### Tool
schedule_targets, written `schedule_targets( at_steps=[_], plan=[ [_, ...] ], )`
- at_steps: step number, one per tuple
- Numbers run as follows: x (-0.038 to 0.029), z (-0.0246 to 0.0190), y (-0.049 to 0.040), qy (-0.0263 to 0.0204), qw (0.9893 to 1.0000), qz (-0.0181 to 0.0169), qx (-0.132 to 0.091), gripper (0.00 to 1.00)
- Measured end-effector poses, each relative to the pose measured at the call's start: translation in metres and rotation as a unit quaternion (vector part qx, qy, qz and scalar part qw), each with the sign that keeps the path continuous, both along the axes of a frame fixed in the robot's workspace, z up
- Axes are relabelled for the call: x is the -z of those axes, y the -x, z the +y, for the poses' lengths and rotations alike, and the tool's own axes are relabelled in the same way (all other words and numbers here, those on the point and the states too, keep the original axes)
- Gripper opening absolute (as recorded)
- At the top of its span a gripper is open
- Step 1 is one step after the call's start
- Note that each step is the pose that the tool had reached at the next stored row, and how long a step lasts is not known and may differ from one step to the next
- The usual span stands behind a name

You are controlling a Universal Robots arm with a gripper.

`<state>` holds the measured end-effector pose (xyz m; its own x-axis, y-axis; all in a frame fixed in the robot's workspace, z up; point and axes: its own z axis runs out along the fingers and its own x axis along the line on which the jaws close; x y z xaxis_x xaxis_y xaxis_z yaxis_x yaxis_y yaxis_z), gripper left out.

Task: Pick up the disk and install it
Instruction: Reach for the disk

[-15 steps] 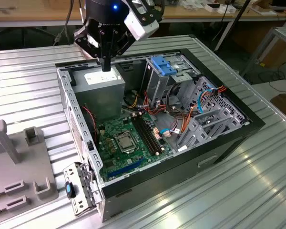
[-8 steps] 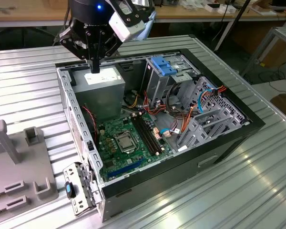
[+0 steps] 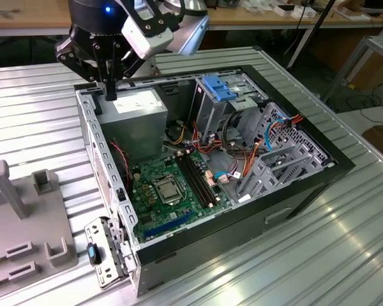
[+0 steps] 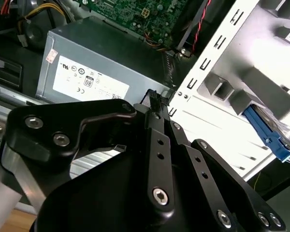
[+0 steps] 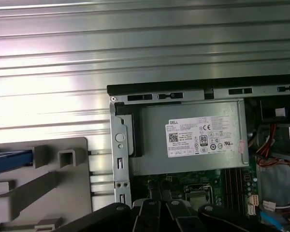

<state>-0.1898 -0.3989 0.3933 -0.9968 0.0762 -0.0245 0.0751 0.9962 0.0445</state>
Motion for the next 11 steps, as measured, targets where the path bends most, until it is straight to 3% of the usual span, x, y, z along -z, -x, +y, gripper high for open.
schedule_targets(
  at_steps=[11],
  plan=[
    [-0.0001, 0.0, 0.025, 0.0, 1.0, 0.0, 0.0, 0.11]
  ],
)
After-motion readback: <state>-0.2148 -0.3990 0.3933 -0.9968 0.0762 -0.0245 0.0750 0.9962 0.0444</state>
